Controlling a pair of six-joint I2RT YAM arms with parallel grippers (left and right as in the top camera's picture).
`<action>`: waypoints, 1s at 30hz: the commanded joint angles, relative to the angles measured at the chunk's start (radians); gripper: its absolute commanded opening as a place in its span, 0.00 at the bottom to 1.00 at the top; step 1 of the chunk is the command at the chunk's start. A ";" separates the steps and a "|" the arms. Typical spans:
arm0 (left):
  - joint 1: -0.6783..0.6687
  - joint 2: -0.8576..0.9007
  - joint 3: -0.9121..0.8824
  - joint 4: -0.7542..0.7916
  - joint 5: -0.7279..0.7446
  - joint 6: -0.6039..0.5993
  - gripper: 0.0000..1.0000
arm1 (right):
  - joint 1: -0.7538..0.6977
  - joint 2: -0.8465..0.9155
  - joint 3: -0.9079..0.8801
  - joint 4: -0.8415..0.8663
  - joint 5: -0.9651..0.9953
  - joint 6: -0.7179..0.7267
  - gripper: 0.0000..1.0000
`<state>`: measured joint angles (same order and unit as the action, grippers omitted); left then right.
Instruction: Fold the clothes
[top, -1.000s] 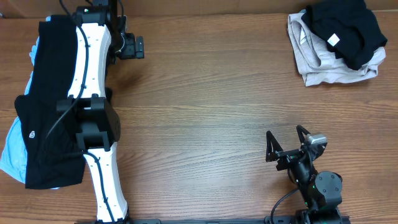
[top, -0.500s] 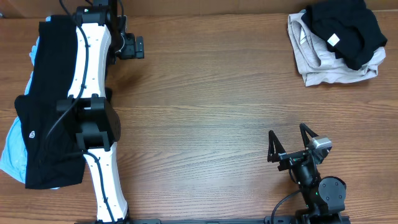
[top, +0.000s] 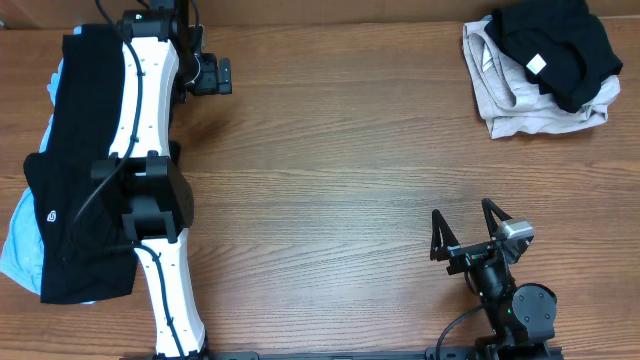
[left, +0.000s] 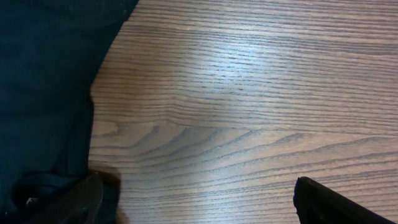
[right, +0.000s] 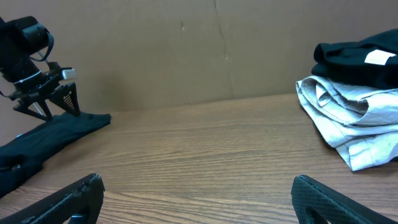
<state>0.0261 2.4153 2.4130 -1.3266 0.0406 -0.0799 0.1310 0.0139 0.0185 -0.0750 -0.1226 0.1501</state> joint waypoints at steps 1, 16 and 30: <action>-0.009 0.001 -0.004 0.000 0.008 -0.018 1.00 | 0.001 -0.011 -0.010 0.003 0.010 0.004 1.00; -0.049 -0.360 -0.004 0.000 0.008 -0.018 1.00 | 0.001 -0.011 -0.010 0.003 0.010 0.004 1.00; -0.046 -0.843 -0.350 0.235 -0.022 -0.002 1.00 | 0.001 -0.011 -0.010 0.003 0.010 0.004 1.00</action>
<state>-0.0246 1.6497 2.2299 -1.1641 0.0322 -0.0795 0.1307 0.0139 0.0185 -0.0761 -0.1226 0.1497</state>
